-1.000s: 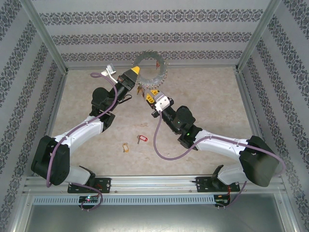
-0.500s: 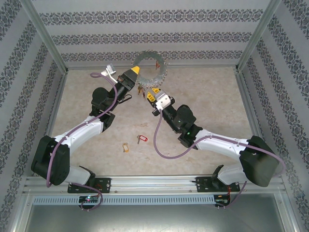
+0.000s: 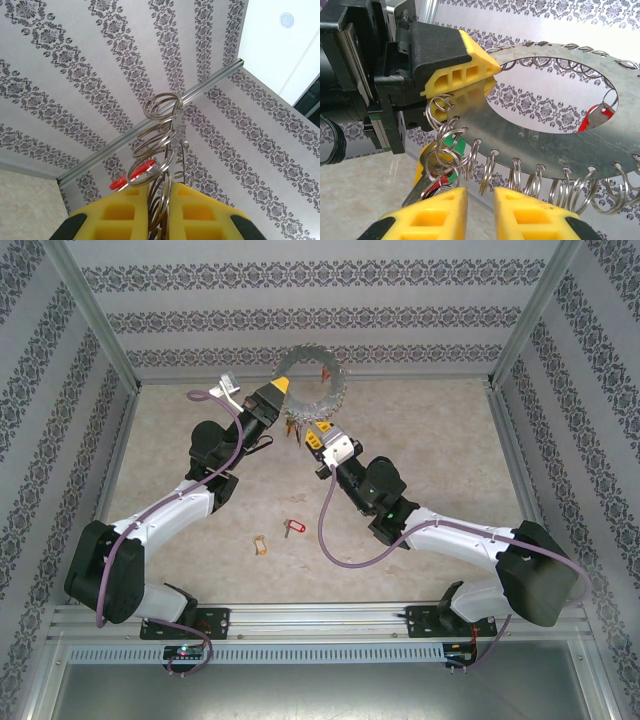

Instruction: Put the keys on the keyring

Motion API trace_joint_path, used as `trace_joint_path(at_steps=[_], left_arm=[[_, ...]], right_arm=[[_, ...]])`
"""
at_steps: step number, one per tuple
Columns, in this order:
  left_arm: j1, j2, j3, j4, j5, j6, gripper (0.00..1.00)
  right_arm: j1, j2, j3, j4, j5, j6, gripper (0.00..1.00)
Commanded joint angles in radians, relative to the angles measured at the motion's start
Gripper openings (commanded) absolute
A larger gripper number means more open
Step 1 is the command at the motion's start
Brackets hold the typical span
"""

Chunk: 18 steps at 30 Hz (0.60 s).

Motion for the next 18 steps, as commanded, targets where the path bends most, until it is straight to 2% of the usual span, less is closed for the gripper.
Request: trace_joint_path(at_steps=[1, 5, 12, 18], left_arm=[[-0.022, -0.028, 0.0, 0.066, -0.014, -0.012, 0.0], [-0.023, -0.029, 0.002, 0.065, -0.016, -0.01, 0.0], [-0.026, -0.035, -0.002, 0.063, -0.016, -0.012, 0.0], [-0.026, -0.043, -0.006, 0.059, -0.019, -0.009, 0.0]], right_arm=[[-0.008, 0.006, 0.03, 0.052, 0.026, 0.003, 0.22], [-0.008, 0.018, 0.048, 0.042, 0.003, 0.009, 0.2], [-0.004, 0.036, 0.066, 0.043, 0.083, 0.003, 0.21], [-0.003, 0.043, 0.063, 0.043, 0.087, -0.002, 0.19]])
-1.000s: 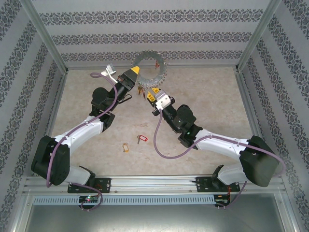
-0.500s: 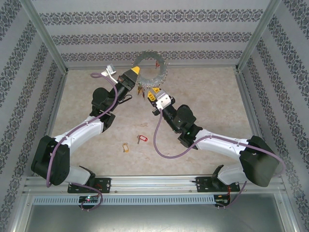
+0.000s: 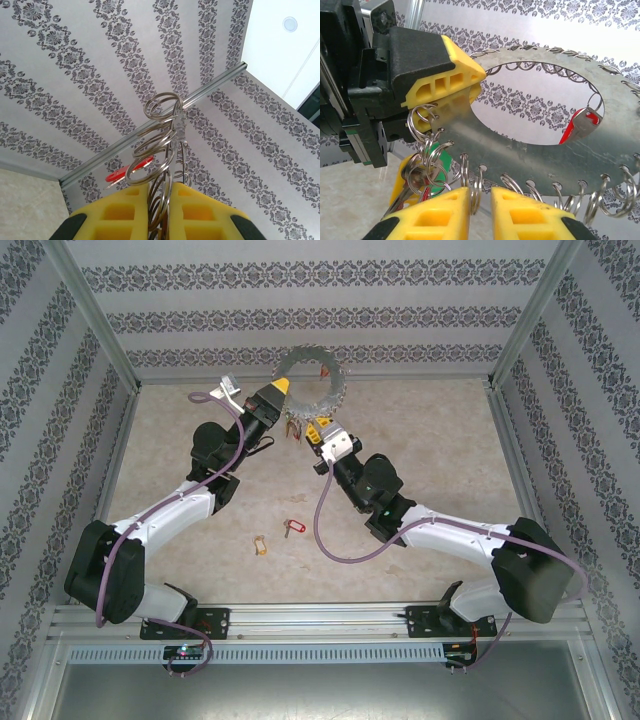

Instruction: Put the keys on the keyring

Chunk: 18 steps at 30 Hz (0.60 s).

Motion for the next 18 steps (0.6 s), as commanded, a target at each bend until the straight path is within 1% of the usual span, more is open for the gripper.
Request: trace_joint_path(at_steps=[1, 9, 10, 12, 13, 14, 18], left_arm=[[-0.015, -0.043, 0.002, 0.06, 0.011, -0.009, 0.0], [-0.016, -0.046, 0.0, 0.057, 0.01, -0.009, 0.0], [-0.016, -0.046, 0.0, 0.056, 0.009, -0.008, 0.0], [-0.016, -0.047, 0.0, 0.056, 0.009, -0.007, 0.0], [-0.016, -0.048, -0.001, 0.053, 0.01, -0.007, 0.0], [-0.015, -0.049, -0.001, 0.051, 0.009, -0.006, 0.0], [-0.015, -0.051, -0.005, 0.039, 0.002, -0.003, 0.01]], right_arm=[[-0.003, 0.016, 0.036, 0.033, 0.036, -0.001, 0.19], [-0.003, 0.034, 0.051, 0.035, 0.025, -0.006, 0.16], [-0.002, 0.034, 0.053, 0.035, 0.025, -0.008, 0.13], [-0.002, 0.031, 0.051, 0.035, 0.028, -0.013, 0.12], [-0.001, 0.03, 0.05, 0.035, 0.027, -0.014, 0.06], [-0.002, 0.029, 0.049, 0.034, 0.025, -0.018, 0.02], [-0.002, 0.016, 0.041, 0.025, 0.025, -0.023, 0.02]])
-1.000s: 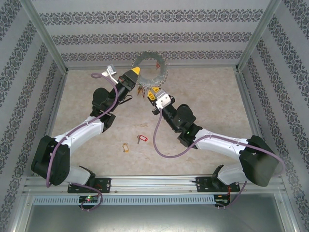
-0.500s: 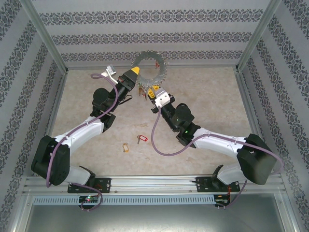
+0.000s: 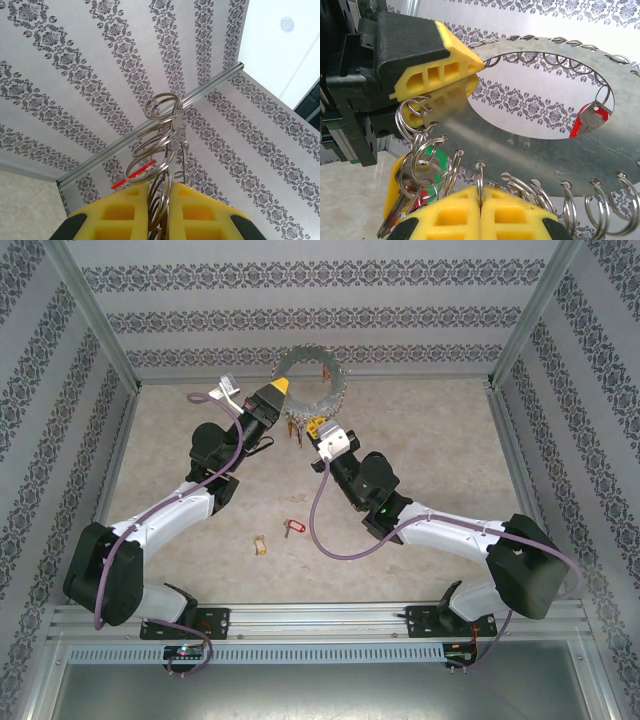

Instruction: Put the keys on the keyring

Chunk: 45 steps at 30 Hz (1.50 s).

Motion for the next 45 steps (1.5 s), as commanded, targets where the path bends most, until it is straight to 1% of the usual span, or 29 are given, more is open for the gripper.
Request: trace_joint_path(at_steps=[1, 3, 4, 5, 6, 8, 10, 13, 15, 18, 21, 22, 24, 25, 28, 30, 33, 35, 37, 38, 39, 40, 43, 45], left_arm=[[-0.014, -0.041, -0.006, 0.031, -0.005, -0.003, 0.04], [-0.014, -0.048, -0.012, 0.002, -0.011, 0.002, 0.06], [-0.013, -0.053, -0.016, -0.024, -0.015, -0.001, 0.11], [-0.014, -0.063, -0.02, -0.054, -0.023, -0.004, 0.18], [-0.014, -0.07, -0.027, -0.085, -0.03, -0.001, 0.23], [-0.015, -0.085, -0.047, -0.116, -0.041, 0.016, 0.25], [-0.014, -0.103, -0.065, -0.174, -0.058, 0.015, 0.35], [-0.014, -0.111, -0.077, -0.222, -0.037, 0.026, 0.37], [-0.016, -0.111, -0.091, -0.247, -0.023, 0.029, 0.42], [-0.016, -0.12, -0.129, -0.282, -0.023, 0.03, 0.46], [-0.015, -0.13, -0.158, -0.328, -0.023, 0.045, 0.53], [-0.015, -0.132, -0.167, -0.343, -0.026, 0.048, 0.54], [-0.017, -0.136, -0.195, -0.354, -0.031, 0.052, 0.57], [-0.015, -0.14, -0.207, -0.361, -0.034, 0.057, 0.58], [-0.016, -0.169, -0.223, -0.426, -0.043, 0.101, 0.62], [-0.015, -0.199, -0.233, -0.461, -0.058, 0.133, 0.62], [-0.016, -0.246, -0.232, -0.518, -0.084, 0.191, 0.62], [-0.016, -0.27, -0.226, -0.547, -0.091, 0.237, 0.62], [-0.016, -0.293, -0.215, -0.571, -0.086, 0.297, 0.62], [-0.016, -0.298, -0.209, -0.584, -0.083, 0.322, 0.62], [-0.015, -0.307, -0.203, -0.604, -0.084, 0.346, 0.62], [-0.016, -0.315, -0.199, -0.624, -0.087, 0.366, 0.62], [-0.017, -0.343, -0.206, -0.633, -0.094, 0.411, 0.61], [-0.017, -0.356, -0.212, -0.632, -0.091, 0.444, 0.61]], right_arm=[[-0.002, -0.017, 0.014, 0.014, 0.01, -0.015, 0.0], [-0.002, -0.03, 0.003, -0.008, 0.004, -0.016, 0.0], [-0.004, -0.041, -0.001, -0.032, -0.008, -0.014, 0.0], [-0.006, -0.051, -0.002, -0.061, -0.018, -0.011, 0.0], [-0.008, -0.066, -0.003, -0.1, -0.028, -0.003, 0.0], [-0.011, -0.094, -0.004, -0.173, -0.052, 0.015, 0.0], [-0.016, -0.12, -0.013, -0.238, -0.082, 0.03, 0.0], [-0.031, -0.143, -0.028, -0.29, -0.125, 0.063, 0.0], [-0.047, -0.159, -0.034, -0.338, -0.142, 0.086, 0.0], [-0.085, -0.181, -0.048, -0.397, -0.188, 0.119, 0.0], [-0.139, -0.208, -0.05, -0.481, -0.259, 0.158, 0.0], [-0.162, -0.216, -0.048, -0.514, -0.294, 0.17, 0.0], [-0.205, -0.227, -0.028, -0.626, -0.374, 0.174, 0.0], [-0.227, -0.229, -0.012, -0.7, -0.421, 0.157, 0.0], [-0.27, -0.231, 0.041, -0.923, -0.486, 0.055, 0.0], [-0.276, -0.23, 0.067, -1.026, -0.44, -0.027, 0.0], [-0.273, -0.236, 0.057, -1.104, -0.418, -0.188, 0.0], [-0.271, -0.241, 0.039, -1.128, -0.428, -0.259, 0.0], [-0.267, -0.255, 0.014, -1.157, -0.5, -0.363, 0.0], [-0.256, -0.26, -0.006, -1.151, -0.515, -0.413, 0.0], [-0.225, -0.262, -0.028, -1.122, -0.484, -0.445, 0.0], [-0.186, -0.257, -0.049, -1.09, -0.425, -0.469, 0.0], [-0.086, -0.238, -0.107, -1.024, -0.309, -0.538, 0.0], [-0.051, -0.237, -0.138, -0.987, -0.27, -0.563, 0.0]])
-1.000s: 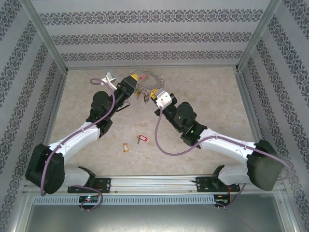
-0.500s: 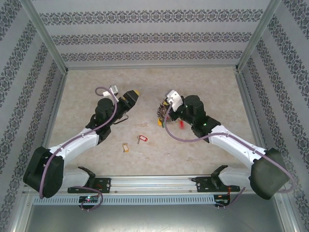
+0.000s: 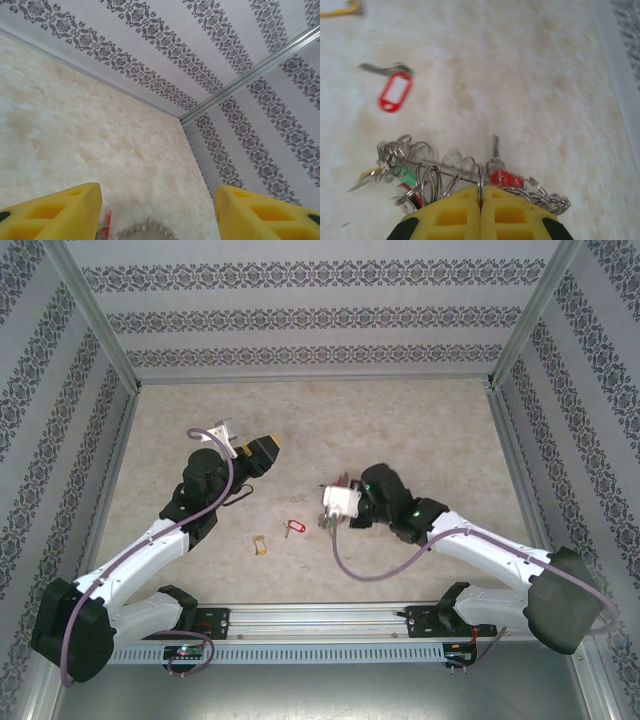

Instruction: Put the keys on the keyring

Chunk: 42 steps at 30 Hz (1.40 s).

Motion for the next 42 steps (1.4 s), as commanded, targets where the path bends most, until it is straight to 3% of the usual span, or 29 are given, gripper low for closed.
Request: trace_joint_path(at_steps=[1, 4, 6, 12, 15, 18, 23, 30, 42], left_arm=[[-0.01, -0.035, 0.018, -0.03, -0.005, 0.122, 0.61], [-0.009, -0.044, 0.019, -0.038, 0.025, 0.187, 0.61], [-0.009, -0.044, 0.021, -0.032, 0.057, 0.238, 0.6], [-0.01, -0.033, 0.028, 0.0, 0.243, 0.482, 0.58], [-0.008, -0.009, 0.065, -0.062, 0.371, 0.643, 0.55], [-0.006, 0.033, 0.125, -0.165, 0.521, 0.794, 0.51], [-0.002, 0.134, 0.231, -0.309, 0.707, 0.947, 0.42], [-0.003, 0.193, 0.279, -0.362, 0.898, 1.09, 0.44], [-0.061, 0.329, 0.387, -0.564, 0.892, 1.351, 0.38]], right_arm=[[0.044, 0.003, -0.056, 0.109, 0.107, -0.119, 0.0], [0.068, 0.009, -0.088, 0.153, 0.146, -0.116, 0.0], [0.048, -0.009, -0.077, 0.136, 0.093, -0.03, 0.0], [-0.231, -0.001, 0.033, -0.04, -0.695, 0.276, 0.0], [-0.28, 0.051, 0.063, -0.058, -0.874, 0.311, 0.0], [-0.297, 0.045, 0.044, 0.029, -0.896, 0.324, 0.0], [-0.349, 0.034, 0.1, -0.039, -0.953, 0.227, 0.0], [-0.367, 0.042, 0.123, -0.019, -0.953, 0.164, 0.0], [-0.359, 0.13, 0.198, -0.047, -0.984, 0.072, 0.0]])
